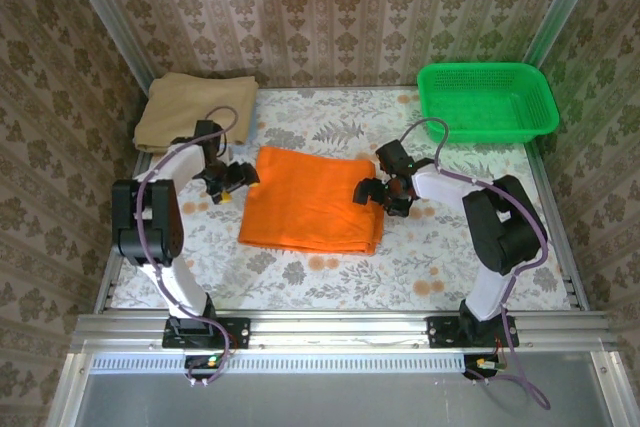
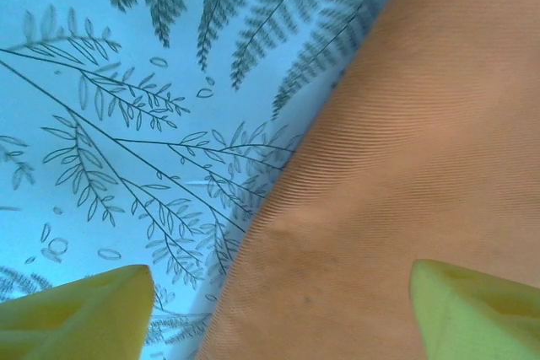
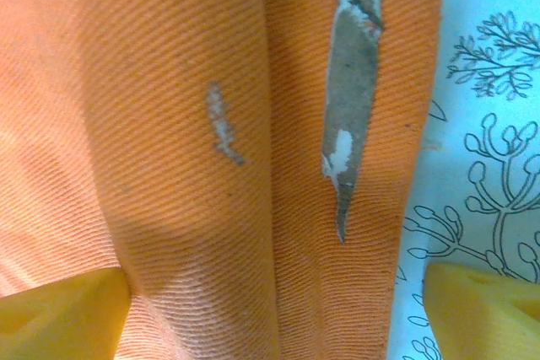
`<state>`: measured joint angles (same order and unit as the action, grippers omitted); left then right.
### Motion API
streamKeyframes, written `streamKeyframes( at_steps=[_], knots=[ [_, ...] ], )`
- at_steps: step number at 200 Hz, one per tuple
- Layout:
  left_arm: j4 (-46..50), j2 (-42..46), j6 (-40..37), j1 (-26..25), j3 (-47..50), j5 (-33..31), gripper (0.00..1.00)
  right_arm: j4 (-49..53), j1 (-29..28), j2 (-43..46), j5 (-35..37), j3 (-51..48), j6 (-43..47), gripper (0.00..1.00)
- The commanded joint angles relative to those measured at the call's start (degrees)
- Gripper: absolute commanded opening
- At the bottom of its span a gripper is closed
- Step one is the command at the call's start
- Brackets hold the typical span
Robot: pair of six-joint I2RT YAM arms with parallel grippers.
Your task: Fold and stack the trousers
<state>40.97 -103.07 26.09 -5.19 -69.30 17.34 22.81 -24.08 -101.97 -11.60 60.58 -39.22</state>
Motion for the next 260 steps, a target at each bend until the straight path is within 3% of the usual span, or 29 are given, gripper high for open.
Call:
streamKeyframes(
  at_steps=[1, 68, 94, 124, 155, 170, 195, 213, 220, 260],
  knots=[
    [-0.80, -2.43, 0.91, -0.25, 3.27, 1.55, 0.75, -3.51, -4.68, -3.36, -7.03, -3.13, -4.72, 0.89],
    [-9.88, -2.73, 3.81, -2.58, 8.70, 10.72, 0.49, -20.20, -7.15, -6.90, -18.07, -6.66, -13.43, 0.66],
    [-8.76, 0.66, 3.10, -2.46, 8.53, 11.48, 0.53, -22.55, -7.98, -6.19, -19.62, -6.96, -14.75, 0.64],
    [-8.86, 3.48, 2.39, -2.22, 8.73, 12.89, 0.70, -24.28, -8.38, -7.41, -20.92, -7.14, -15.13, 0.63],
    [-7.40, 1.02, 1.49, -2.33, 9.33, 8.87, 0.70, -24.93, -10.26, -9.79, -20.84, -5.46, -15.52, 0.56],
    [-8.01, 0.00, 1.32, -2.28, 10.09, 7.97, 0.62, -25.32, -10.71, -10.70, -20.51, -4.83, -15.57, 0.48],
    [-8.44, -0.51, 1.36, -2.62, 10.12, 7.49, 0.28, -26.74, -10.69, -12.34, -21.82, -3.19, -15.88, 0.24],
    [-8.07, 0.26, 1.01, -2.63, 9.55, 7.74, 0.11, -27.72, -10.64, -11.59, -22.70, -2.55, -16.28, 0.09],
    [-8.06, 0.72, 0.64, -2.62, 9.31, 8.21, 0.00, -27.57, -10.66, -11.00, -22.78, -2.09, -16.07, 0.02],
    [-3.80, 6.82, 0.19, -2.61, 4.19, 6.51, 0.00, -24.60, -10.39, -5.54, -20.05, 1.13, -14.36, 0.00]
  ],
)
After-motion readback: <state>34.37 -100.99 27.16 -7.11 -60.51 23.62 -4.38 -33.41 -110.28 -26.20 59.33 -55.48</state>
